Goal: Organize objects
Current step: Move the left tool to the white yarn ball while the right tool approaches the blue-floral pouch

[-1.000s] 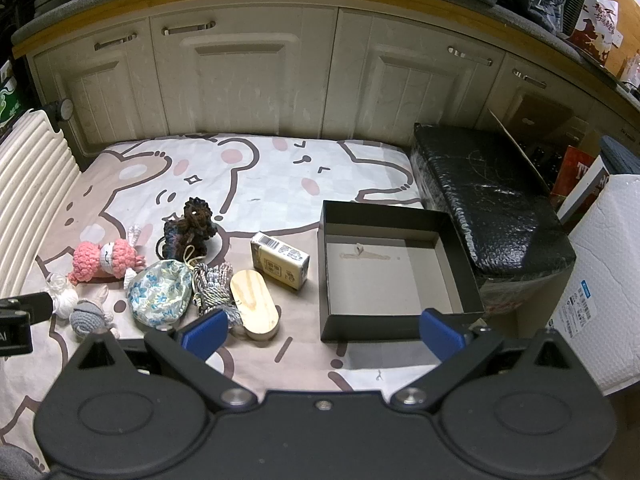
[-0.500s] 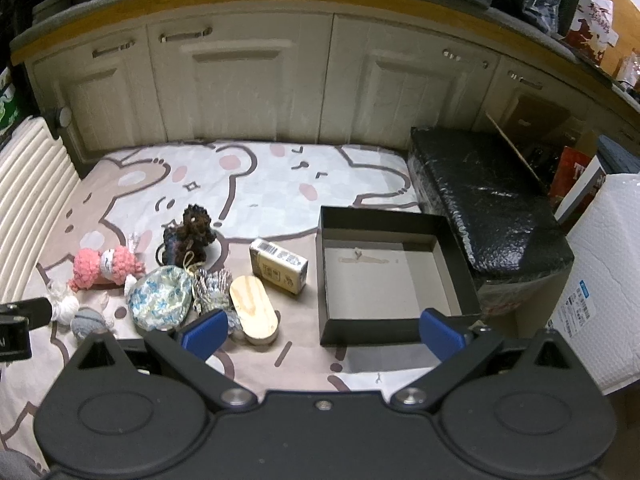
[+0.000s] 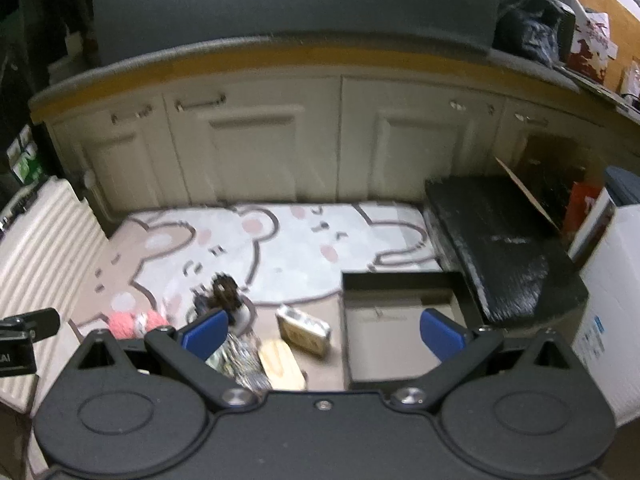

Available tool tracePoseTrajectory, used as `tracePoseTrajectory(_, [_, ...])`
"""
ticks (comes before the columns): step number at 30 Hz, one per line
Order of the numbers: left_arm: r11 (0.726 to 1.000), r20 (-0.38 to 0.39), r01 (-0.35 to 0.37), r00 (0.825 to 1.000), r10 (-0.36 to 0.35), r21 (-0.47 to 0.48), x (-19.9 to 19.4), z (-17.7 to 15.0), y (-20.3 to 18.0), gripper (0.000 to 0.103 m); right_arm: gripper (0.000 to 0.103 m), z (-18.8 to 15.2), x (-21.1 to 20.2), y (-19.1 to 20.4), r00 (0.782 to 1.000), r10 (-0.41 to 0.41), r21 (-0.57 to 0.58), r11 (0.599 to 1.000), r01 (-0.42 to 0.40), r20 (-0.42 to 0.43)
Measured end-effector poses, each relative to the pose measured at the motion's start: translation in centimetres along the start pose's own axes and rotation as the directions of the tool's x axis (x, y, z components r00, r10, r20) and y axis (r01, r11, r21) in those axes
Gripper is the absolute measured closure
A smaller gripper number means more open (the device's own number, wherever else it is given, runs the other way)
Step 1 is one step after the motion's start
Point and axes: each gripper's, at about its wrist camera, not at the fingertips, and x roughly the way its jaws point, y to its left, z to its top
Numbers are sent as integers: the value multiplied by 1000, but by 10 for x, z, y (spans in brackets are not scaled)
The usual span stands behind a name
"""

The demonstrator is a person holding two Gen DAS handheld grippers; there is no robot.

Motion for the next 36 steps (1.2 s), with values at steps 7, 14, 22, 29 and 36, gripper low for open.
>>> tracePoseTrajectory(7, [1000,57,21,998,-22,7,2,25,13,0,0,29,13,14,998,32,5,999,-33,49])
tracePoseTrajectory(14, [999,61,48,997,-48,0,28,36,29,0,0,50,43,24,998,10,103,995,-17,67])
tracePoseTrajectory(22, [998,-52,62,997,-60,30,88,17,40,0,0,46,99,38,997,74,150,986,-77,26])
tracePoseTrajectory(29, [994,-141,83,987,-73,65,143,-2,62,0,0,23,141,60,994,102,121,988,-98,-26])
tracePoseTrajectory(36, [993,-253,103,964,-86,57,195,-17,81,0,0,-2,177,81,976,197,9,980,-197,-93])
